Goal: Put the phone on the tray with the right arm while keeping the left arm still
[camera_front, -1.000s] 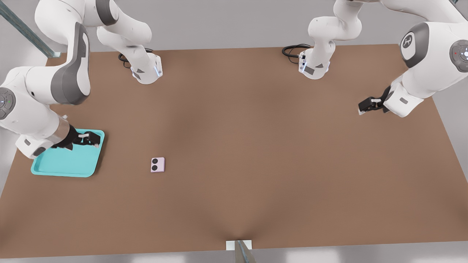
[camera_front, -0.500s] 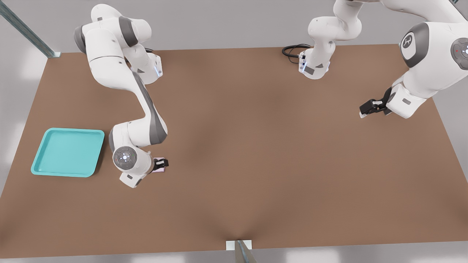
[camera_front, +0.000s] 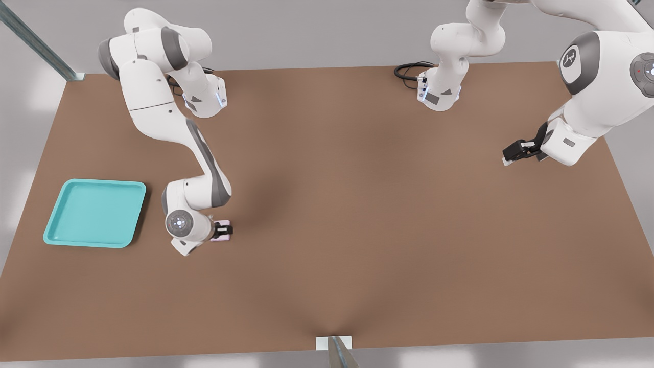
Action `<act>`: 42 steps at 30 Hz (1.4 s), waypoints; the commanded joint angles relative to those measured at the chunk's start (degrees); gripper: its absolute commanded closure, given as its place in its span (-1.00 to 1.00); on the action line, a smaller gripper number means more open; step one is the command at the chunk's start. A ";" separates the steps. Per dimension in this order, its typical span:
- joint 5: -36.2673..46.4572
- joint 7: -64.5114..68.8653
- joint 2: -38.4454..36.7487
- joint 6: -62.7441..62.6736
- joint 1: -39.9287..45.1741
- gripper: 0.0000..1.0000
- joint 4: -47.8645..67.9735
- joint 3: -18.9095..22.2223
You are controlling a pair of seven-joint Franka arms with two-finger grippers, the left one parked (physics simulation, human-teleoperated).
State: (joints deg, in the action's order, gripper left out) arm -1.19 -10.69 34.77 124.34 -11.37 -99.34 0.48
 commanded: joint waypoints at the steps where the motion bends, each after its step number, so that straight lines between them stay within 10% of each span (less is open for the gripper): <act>1: -0.04 -5.30 0.38 4.95 0.56 -1.00 -0.16 -0.21; 42: -2.06 -3.81 2.85 8.90 2.50 -1.00 -7.01 -3.29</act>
State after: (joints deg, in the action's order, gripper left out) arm -3.27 -14.43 37.57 133.23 -8.85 -106.34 -2.81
